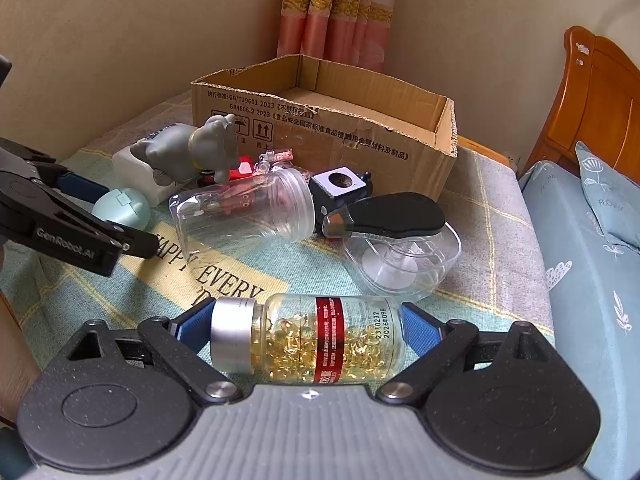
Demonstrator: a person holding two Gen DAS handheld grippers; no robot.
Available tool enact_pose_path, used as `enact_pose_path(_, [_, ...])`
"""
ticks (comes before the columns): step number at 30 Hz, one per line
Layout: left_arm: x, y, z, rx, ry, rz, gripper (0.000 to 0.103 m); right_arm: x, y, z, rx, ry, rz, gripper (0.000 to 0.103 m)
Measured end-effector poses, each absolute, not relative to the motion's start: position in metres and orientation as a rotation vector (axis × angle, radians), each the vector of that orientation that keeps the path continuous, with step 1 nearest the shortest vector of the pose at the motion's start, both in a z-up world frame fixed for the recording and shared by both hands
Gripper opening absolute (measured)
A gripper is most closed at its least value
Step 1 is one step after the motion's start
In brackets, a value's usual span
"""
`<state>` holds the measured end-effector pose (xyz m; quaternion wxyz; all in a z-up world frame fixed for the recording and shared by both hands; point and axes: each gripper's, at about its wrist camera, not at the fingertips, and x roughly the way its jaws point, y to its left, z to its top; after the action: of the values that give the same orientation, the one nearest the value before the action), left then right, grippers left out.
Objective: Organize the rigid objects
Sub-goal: 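Grasp the mint-green round case with the left gripper and lift it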
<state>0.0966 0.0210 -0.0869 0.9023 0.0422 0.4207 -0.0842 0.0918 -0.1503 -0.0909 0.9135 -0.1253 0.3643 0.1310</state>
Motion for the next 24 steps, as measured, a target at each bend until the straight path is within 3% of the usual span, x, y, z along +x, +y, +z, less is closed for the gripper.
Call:
enact_pose_path(5, [0.099, 0.024, -0.084, 0.080, 0.870, -0.200, 0.061, 0.094, -0.149, -0.090, -0.275, 0.767, 0.278, 0.097])
enact_pose_path(24, [0.088, 0.015, -0.057, 0.130, 0.907, -0.280, 0.060, 0.100, -0.161, -0.069, -0.285, 0.826, 0.340, 0.097])
